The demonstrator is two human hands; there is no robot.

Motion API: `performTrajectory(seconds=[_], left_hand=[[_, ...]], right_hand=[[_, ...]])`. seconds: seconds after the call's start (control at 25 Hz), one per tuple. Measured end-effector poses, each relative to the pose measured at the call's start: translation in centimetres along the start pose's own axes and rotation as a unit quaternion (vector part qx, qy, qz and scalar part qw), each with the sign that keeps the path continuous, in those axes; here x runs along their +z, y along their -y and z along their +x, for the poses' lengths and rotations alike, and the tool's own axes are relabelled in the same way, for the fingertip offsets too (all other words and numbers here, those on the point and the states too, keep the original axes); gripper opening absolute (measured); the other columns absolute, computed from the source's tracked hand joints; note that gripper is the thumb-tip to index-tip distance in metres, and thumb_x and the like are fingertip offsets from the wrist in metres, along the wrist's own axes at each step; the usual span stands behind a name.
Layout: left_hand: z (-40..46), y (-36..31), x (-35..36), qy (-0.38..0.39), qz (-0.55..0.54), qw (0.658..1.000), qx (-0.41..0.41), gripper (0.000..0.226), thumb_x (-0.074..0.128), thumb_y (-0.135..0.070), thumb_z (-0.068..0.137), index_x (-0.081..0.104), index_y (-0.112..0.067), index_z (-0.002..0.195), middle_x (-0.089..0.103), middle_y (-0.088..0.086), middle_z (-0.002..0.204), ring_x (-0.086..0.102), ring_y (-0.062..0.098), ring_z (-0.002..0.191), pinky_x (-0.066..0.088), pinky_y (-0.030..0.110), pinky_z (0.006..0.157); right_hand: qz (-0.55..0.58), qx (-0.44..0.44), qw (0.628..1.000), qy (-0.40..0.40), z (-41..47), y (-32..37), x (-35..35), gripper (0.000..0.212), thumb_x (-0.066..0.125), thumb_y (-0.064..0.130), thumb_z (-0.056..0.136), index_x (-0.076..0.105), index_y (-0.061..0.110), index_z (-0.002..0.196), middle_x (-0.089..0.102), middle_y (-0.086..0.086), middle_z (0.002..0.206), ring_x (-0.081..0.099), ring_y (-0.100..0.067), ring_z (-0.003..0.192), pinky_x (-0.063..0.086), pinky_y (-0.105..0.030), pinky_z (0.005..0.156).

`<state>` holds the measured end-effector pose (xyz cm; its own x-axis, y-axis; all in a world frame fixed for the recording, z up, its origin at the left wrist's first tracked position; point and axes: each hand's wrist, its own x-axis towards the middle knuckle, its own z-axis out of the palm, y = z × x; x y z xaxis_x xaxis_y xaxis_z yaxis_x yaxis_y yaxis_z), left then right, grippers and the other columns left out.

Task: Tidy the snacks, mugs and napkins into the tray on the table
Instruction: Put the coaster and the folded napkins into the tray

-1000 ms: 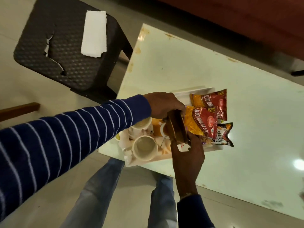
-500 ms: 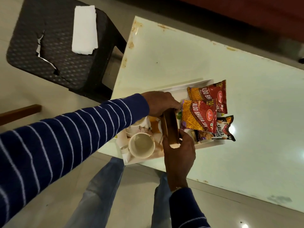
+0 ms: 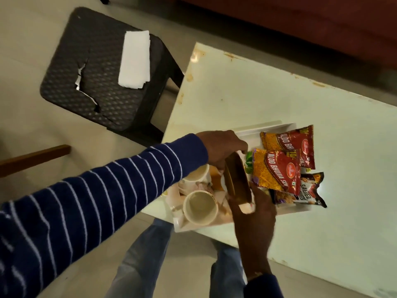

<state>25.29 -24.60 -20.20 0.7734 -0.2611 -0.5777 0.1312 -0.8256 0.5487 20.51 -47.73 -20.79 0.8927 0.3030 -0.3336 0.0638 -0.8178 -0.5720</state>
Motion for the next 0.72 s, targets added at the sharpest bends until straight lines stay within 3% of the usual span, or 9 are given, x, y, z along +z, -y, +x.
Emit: performTrajectory(seconds=[0.08, 0.16, 0.28, 0.4, 0.56, 0.64, 0.72], left_hand=[[-2.3, 1.1, -1.1, -0.074, -0.070, 0.995, 0.019, 0.064, 0.078, -0.029, 0.082, 0.048, -0.021, 0.138, 0.058, 0.003, 0.132, 0.053, 0.020, 0.118, 0.044, 0.034, 0.099], [-5.3, 3.0, -1.9, -0.196, -0.141, 0.970, 0.023, 0.051, 0.076, -0.033, 0.084, 0.058, -0.016, 0.129, 0.066, 0.001, 0.123, 0.059, 0.011, 0.107, 0.048, 0.024, 0.094], [-9.9, 7.4, -2.4, -0.359, -0.169, 0.914, -0.078, 0.035, 0.074, -0.032, 0.086, 0.065, -0.014, 0.115, 0.071, 0.000, 0.108, 0.061, -0.006, 0.085, 0.054, 0.011, 0.082], [-12.8, 12.8, -2.9, -0.468, -0.191, 0.838, -0.205, 0.024, 0.072, -0.027, 0.088, 0.067, -0.013, 0.107, 0.071, 0.000, 0.097, 0.060, -0.007, 0.079, 0.047, 0.000, 0.071], [-14.4, 20.1, -4.3, -0.535, -0.277, 0.700, -0.385, 0.028, 0.073, -0.029, 0.085, 0.066, -0.013, 0.108, 0.070, -0.002, 0.098, 0.063, 0.004, 0.083, 0.051, 0.012, 0.076], [-14.2, 22.6, -4.6, -0.524, -0.294, 0.676, -0.427, 0.029, 0.073, -0.031, 0.085, 0.068, -0.013, 0.107, 0.071, 0.000, 0.102, 0.062, 0.006, 0.087, 0.046, 0.014, 0.078], [-13.6, 23.6, -4.9, -0.502, -0.310, 0.678, -0.438, 0.025, 0.073, -0.034, 0.086, 0.069, -0.016, 0.102, 0.071, 0.000, 0.102, 0.063, 0.009, 0.090, 0.048, 0.020, 0.082]], right_hand=[[-0.016, -0.035, 0.998, -0.040, 0.5, 1.0, -1.0, 0.068, 0.074, 0.058, 0.075, 0.057, 0.020, 0.130, 0.063, -0.004, 0.131, 0.054, -0.026, 0.123, 0.045, -0.049, 0.102], [0.004, -0.049, 0.994, -0.097, 1.0, 2.9, -1.8, 0.065, 0.073, 0.056, 0.078, 0.058, 0.017, 0.127, 0.065, -0.009, 0.128, 0.055, -0.029, 0.121, 0.046, -0.051, 0.100], [0.044, -0.078, 0.991, -0.097, 2.4, 7.2, -1.5, 0.053, 0.067, 0.042, 0.085, 0.061, 0.011, 0.127, 0.066, -0.011, 0.125, 0.058, -0.030, 0.118, 0.050, -0.051, 0.095], [0.098, -0.093, 0.990, -0.034, 4.6, 12.1, 0.5, 0.041, 0.067, 0.031, 0.090, 0.060, 0.016, 0.128, 0.065, -0.004, 0.123, 0.060, -0.023, 0.112, 0.053, -0.048, 0.088], [0.163, -0.075, 0.981, 0.068, 7.4, 18.6, 5.5, 0.038, 0.068, 0.030, 0.091, 0.060, 0.028, 0.127, 0.061, 0.012, 0.126, 0.061, -0.006, 0.104, 0.050, -0.006, 0.072], [0.170, -0.061, 0.976, 0.125, 9.1, 21.4, 8.7, 0.038, 0.068, 0.029, 0.091, 0.060, 0.026, 0.128, 0.061, 0.010, 0.128, 0.060, -0.004, 0.101, 0.045, -0.002, 0.063], [0.175, -0.045, 0.969, 0.167, 10.9, 23.9, 11.7, 0.037, 0.067, 0.028, 0.092, 0.060, 0.025, 0.128, 0.062, 0.006, 0.128, 0.060, -0.006, 0.103, 0.044, 0.000, 0.058]])
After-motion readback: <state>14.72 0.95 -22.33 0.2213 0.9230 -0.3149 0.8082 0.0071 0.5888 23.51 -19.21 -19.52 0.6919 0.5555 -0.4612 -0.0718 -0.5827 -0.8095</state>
